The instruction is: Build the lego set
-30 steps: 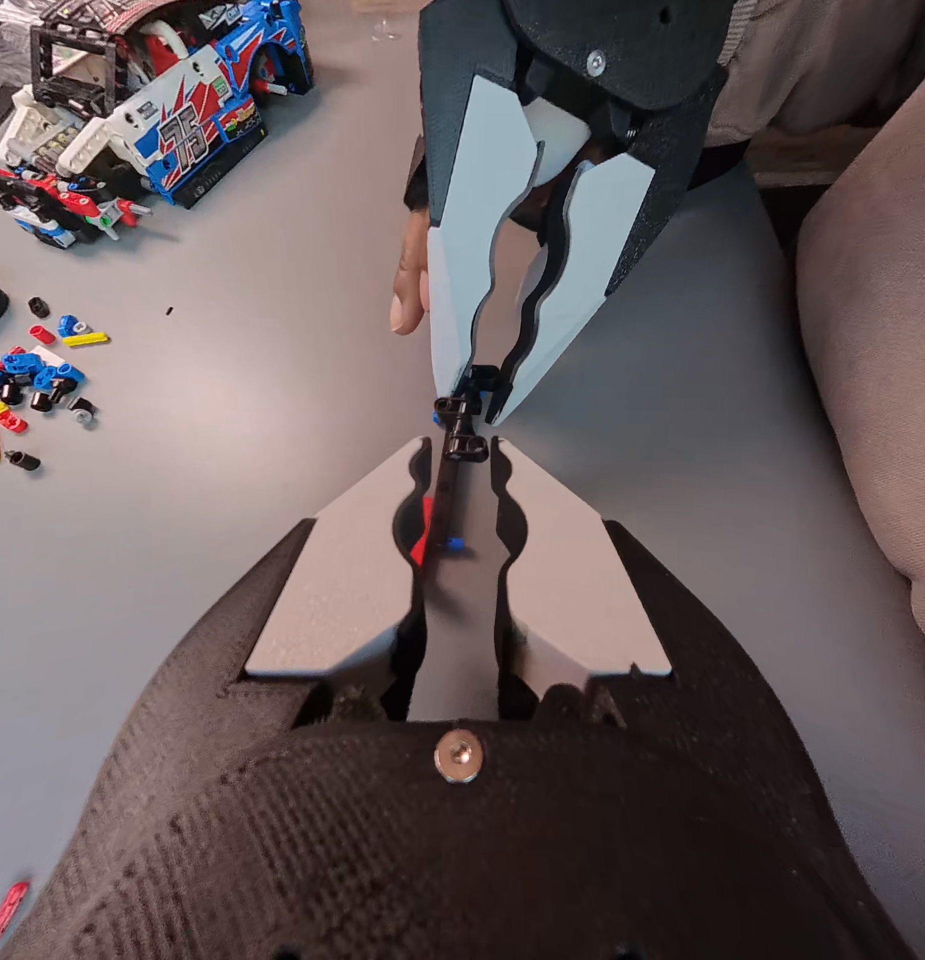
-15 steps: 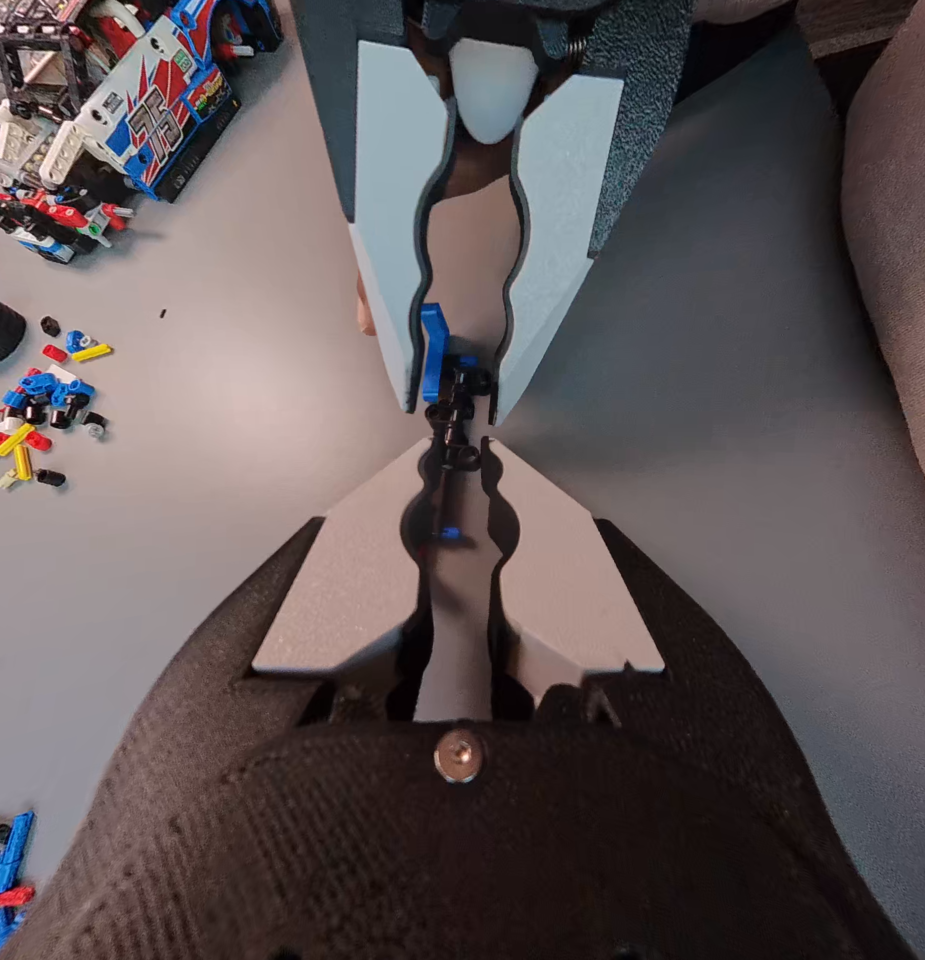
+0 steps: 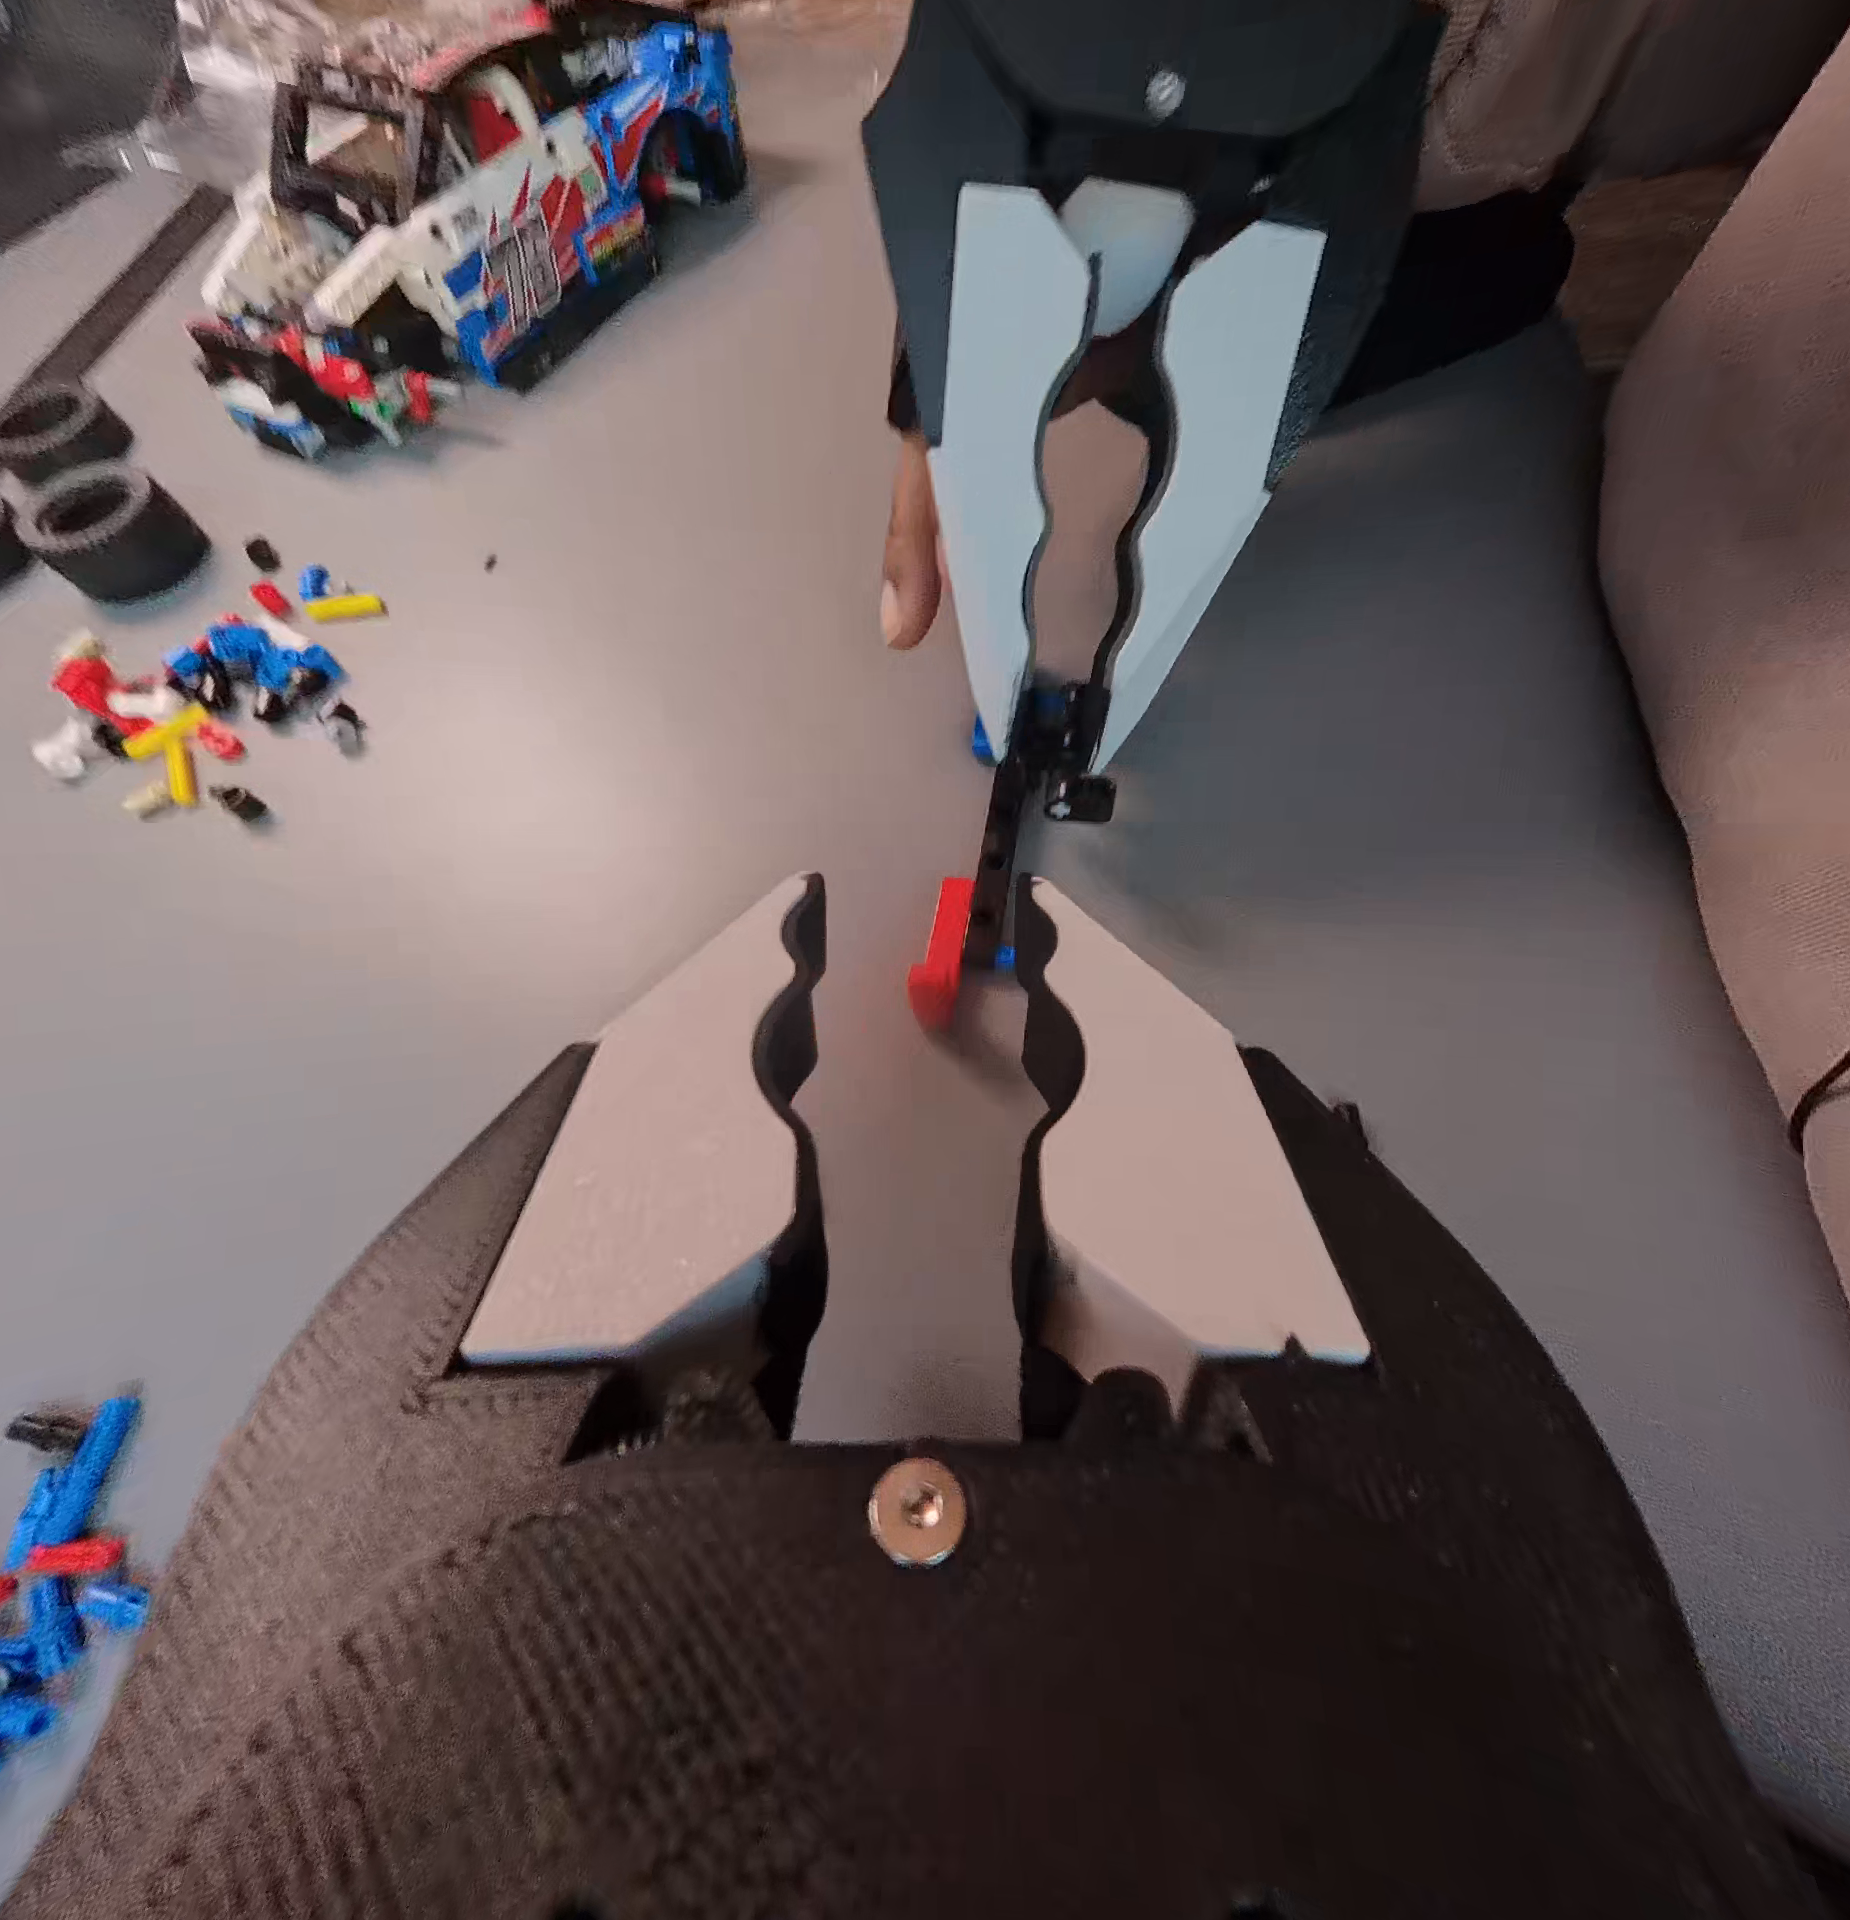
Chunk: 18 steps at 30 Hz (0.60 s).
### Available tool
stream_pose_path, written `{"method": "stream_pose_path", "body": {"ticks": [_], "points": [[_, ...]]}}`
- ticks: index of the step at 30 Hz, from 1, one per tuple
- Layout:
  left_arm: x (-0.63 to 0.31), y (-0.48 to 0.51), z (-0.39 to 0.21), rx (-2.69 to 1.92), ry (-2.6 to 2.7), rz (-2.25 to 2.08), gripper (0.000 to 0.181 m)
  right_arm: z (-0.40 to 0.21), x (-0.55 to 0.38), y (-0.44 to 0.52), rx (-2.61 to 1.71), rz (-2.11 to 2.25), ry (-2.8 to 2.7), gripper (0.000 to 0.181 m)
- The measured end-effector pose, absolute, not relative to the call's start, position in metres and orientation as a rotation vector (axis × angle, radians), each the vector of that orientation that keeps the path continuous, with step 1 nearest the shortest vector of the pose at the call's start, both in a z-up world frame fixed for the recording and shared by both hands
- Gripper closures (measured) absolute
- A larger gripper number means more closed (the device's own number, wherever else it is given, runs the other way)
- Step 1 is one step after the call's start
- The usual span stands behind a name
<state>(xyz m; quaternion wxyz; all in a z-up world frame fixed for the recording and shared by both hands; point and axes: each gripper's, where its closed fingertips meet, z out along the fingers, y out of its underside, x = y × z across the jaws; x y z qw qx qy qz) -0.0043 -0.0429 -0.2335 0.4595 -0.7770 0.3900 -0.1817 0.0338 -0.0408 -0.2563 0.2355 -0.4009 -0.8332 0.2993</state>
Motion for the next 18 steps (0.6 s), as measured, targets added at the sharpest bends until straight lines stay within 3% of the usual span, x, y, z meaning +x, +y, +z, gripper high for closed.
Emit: {"method": "stream_pose_path", "body": {"ticks": [3,11,18], "points": [[-0.015,-0.048,-0.255,-2.006,0.975,-0.521,0.142,-0.262,0.032,-0.039,-1.120,0.790,-2.300,0.168],[-0.012,-0.047,-0.273,-2.044,1.015,-0.501,0.172,-0.265,0.029,-0.036,-1.177,0.739,-2.358,0.168],[-0.009,-0.049,-0.274,-2.031,1.040,-0.484,0.174,-0.267,0.031,-0.031,-1.192,0.657,-2.382,0.169]]}}
